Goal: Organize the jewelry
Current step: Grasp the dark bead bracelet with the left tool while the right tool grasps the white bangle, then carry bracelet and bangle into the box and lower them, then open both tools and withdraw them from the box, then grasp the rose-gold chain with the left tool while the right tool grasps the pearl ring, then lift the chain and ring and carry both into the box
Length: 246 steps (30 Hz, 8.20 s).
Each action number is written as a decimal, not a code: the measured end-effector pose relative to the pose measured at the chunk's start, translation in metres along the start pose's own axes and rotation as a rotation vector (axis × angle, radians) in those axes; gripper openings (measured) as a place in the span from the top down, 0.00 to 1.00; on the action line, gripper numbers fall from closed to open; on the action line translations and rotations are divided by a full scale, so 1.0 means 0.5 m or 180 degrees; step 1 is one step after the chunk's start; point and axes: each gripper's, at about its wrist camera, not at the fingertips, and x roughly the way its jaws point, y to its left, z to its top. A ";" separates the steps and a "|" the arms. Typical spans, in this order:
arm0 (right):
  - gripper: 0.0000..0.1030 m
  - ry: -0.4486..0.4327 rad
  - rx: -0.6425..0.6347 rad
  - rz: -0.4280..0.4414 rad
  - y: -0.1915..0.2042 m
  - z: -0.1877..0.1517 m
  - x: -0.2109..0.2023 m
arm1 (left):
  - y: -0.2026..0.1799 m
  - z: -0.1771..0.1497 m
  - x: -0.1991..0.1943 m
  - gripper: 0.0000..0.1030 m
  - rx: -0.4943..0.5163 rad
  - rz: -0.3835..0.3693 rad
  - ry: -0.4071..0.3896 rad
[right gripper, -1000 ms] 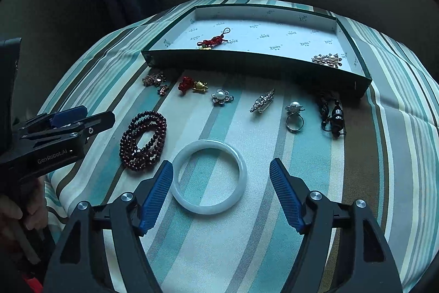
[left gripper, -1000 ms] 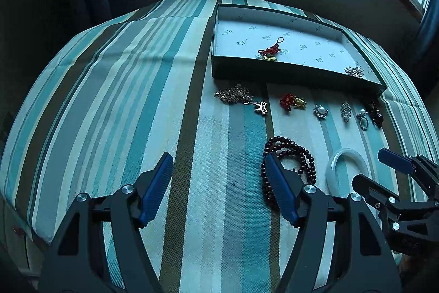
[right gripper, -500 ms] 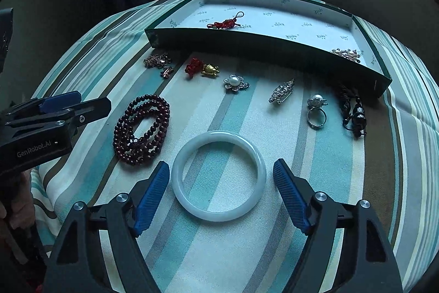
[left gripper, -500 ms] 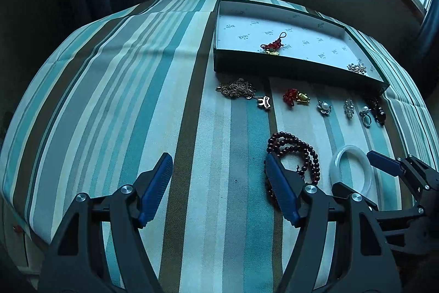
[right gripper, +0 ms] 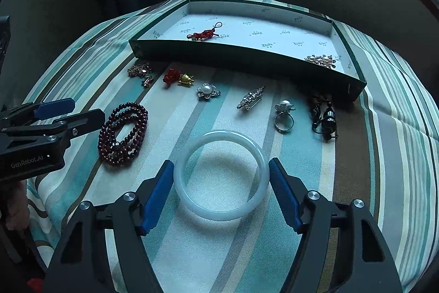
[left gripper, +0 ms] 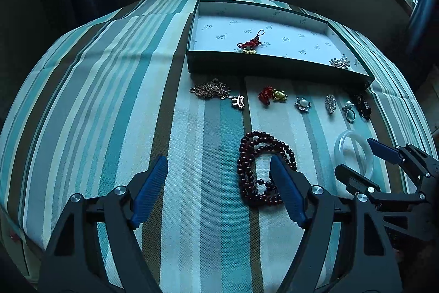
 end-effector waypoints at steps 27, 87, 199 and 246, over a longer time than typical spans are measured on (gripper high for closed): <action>0.32 -0.0031 0.0369 -0.0051 -0.085 -0.016 -0.003 | -0.057 -0.005 0.051 0.84 0.0381 -0.0059 0.0189; 0.32 -0.0191 0.0309 -0.0111 -0.152 0.256 0.176 | -0.144 0.273 0.229 0.89 0.0410 -0.0546 -0.0154; 0.78 -0.0142 0.0245 -0.0071 -0.094 0.089 0.068 | 0.017 0.095 0.088 0.27 -0.0203 -0.0047 -0.0082; 0.78 -0.0147 0.0285 -0.0006 -0.097 0.086 0.061 | 0.009 0.097 0.078 0.87 0.0101 -0.0036 -0.0147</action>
